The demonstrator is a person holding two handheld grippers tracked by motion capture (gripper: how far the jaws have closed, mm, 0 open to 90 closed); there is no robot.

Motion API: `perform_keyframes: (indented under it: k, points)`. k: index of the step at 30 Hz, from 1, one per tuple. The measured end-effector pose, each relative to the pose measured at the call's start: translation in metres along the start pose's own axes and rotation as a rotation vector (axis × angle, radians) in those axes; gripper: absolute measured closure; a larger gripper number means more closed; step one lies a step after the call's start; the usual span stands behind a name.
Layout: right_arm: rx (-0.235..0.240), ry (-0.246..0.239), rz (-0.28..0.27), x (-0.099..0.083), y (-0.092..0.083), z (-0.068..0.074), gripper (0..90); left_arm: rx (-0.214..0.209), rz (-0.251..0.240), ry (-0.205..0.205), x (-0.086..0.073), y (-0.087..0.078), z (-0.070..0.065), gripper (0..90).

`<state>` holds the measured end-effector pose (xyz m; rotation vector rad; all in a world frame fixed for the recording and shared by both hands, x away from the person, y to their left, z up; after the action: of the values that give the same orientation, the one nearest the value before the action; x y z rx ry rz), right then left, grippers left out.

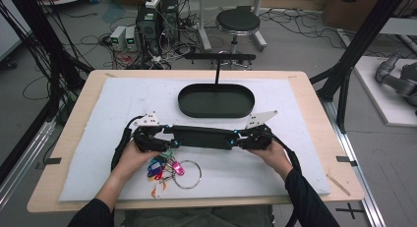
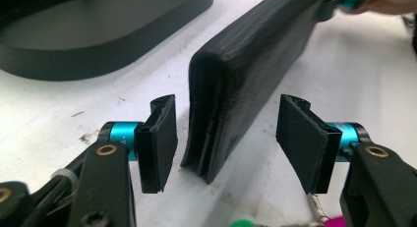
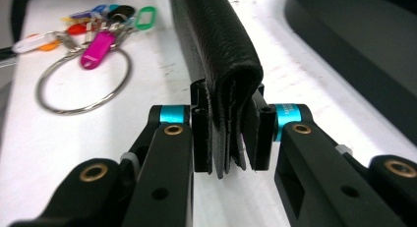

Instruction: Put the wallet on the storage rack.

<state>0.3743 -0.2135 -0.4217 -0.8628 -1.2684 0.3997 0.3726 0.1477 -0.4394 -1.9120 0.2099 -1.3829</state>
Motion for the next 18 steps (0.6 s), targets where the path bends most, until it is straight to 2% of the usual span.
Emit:
perform_keyframes:
  k: [1,2,4,5,7,8,9,11,14,16,18]
  points:
    - [0.007,-0.008,0.001,-0.001,0.000,0.001,77.0,-0.001,0.000,0.004,0.000,0.002,0.000,41.3]
    - [0.010,-0.009,0.002,-0.001,-0.001,0.001,76.8,-0.011,-0.001,0.019,0.000,0.002,-0.001,45.8]
    - [0.002,-0.002,0.005,-0.002,0.000,0.001,75.3,0.014,0.005,0.046,0.001,0.001,-0.002,60.9]
    - [-0.003,0.005,0.009,-0.003,-0.001,0.000,71.6,-0.006,-0.001,0.039,0.000,0.000,-0.001,65.6]
    - [-0.039,0.035,-0.009,-0.004,0.001,-0.001,57.8,-0.024,-0.006,0.025,0.000,-0.001,-0.001,70.5]
    - [-0.046,0.052,-0.019,-0.004,0.001,-0.002,55.4,-0.031,-0.009,0.027,0.000,-0.002,-0.001,72.0]
    - [-0.042,0.065,-0.023,-0.004,0.002,-0.002,56.1,-0.039,-0.012,0.024,0.000,-0.002,-0.002,72.6]
    - [-0.048,0.064,-0.033,-0.005,0.004,-0.003,66.3,-0.048,-0.008,0.025,0.000,-0.004,-0.002,73.4]
    - [-0.016,0.058,-0.051,-0.006,0.003,-0.004,73.8,-0.038,-0.013,0.015,0.000,-0.006,-0.003,73.0]
    - [-0.014,0.044,-0.074,-0.004,0.000,-0.003,75.9,-0.030,-0.027,0.003,0.001,-0.008,-0.004,70.0]
    - [-0.028,0.019,-0.109,0.000,-0.008,0.001,77.0,-0.007,-0.044,-0.011,0.002,-0.011,-0.005,61.5]
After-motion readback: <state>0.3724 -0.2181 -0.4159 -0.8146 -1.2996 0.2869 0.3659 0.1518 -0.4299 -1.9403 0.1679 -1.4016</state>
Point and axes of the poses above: each handheld gripper's, and its own axes: y roughly forward along the jaws, x roughly out of its top, z roughly to its left, the point moved 1 cm from there along y, roughly forward along the jaws, and after that the axes turned 13 degrees about z, right-handed, at the moved point
